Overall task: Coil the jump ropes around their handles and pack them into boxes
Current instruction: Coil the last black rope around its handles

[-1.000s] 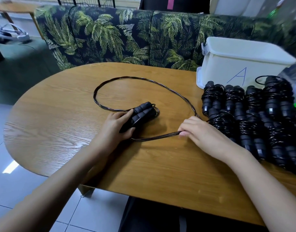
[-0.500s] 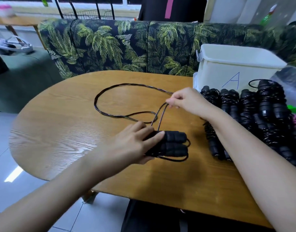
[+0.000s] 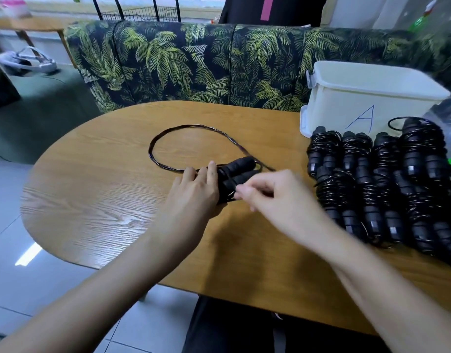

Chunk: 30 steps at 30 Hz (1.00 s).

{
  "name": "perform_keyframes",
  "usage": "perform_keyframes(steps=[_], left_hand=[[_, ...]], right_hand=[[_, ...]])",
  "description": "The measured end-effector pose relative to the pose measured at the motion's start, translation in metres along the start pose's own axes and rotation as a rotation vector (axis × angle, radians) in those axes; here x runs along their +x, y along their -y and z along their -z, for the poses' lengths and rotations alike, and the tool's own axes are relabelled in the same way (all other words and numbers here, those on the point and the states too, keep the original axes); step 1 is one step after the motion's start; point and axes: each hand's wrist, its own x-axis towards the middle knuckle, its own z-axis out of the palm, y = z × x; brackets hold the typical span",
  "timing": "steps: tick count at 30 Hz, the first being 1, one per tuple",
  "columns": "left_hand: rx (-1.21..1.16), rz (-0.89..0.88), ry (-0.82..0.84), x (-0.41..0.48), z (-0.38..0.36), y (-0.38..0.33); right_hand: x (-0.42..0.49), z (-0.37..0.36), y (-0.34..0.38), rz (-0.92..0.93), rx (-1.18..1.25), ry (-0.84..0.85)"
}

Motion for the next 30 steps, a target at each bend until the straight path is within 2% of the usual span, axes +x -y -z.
perform_keyframes(steps=[4, 7, 12, 14, 19, 21, 25, 30], left_hand=[[-0.126, 0.056, -0.051, 0.002, -0.002, 0.009], [-0.256, 0.082, -0.047, -0.001, -0.003, 0.008], [-0.699, 0.102, -0.093, -0.01, -0.001, -0.006], [-0.835, 0.12, -0.009, -0.011, 0.005, -0.006], [-0.924, -0.002, 0.197, -0.009, 0.009, -0.005], [-1.029, 0.015, 0.247, -0.01, 0.011, -0.01], [-0.983, 0.083, 0.189, -0.008, 0.008, -0.011], [-0.76, -0.005, 0.149, -0.001, 0.003, -0.002]], right_hand=[[-0.028, -0.018, -0.008, -0.03, 0.133, 0.003], [-0.032, -0.017, -0.02, -0.09, 0.283, 0.093], [-0.018, -0.022, -0.029, -0.203, 0.456, 0.164], [-0.012, -0.026, -0.03, -0.2, 0.47, 0.154], [-0.01, -0.031, -0.032, -0.102, 0.425, 0.086], [-0.01, -0.03, -0.029, -0.091, 0.358, 0.087], [-0.009, -0.028, -0.03, -0.077, 0.201, 0.12], [-0.009, -0.021, -0.042, 0.014, -0.114, 0.163]])
